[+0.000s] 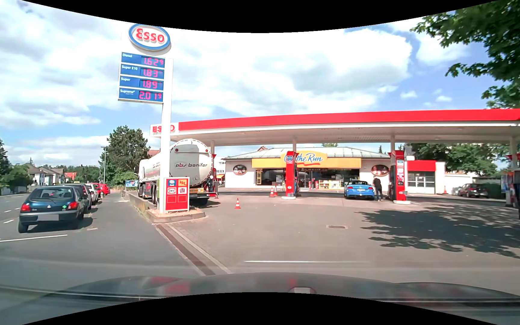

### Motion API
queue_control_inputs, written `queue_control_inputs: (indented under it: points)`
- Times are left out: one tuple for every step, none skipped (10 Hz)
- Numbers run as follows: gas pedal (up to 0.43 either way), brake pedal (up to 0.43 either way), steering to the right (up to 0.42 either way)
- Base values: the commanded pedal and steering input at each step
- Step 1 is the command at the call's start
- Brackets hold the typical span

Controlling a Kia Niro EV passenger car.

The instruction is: Follow the waypoints while adhering to traffic rules and regulations

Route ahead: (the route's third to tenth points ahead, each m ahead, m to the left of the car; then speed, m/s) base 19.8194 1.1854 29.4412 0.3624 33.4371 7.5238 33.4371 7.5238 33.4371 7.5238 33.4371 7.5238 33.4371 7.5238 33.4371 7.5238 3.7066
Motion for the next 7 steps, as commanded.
queue_control_inputs:
  points:
    - [0.000,0.000,0.141]
    - [0.000,0.000,0.134]
    - [0.000,0.000,0.133]
    - [0.000,0.000,0.132]
    - [0.000,0.000,0.128]
    - [0.000,0.000,0.121]
    - [0.000,0.000,0.112]
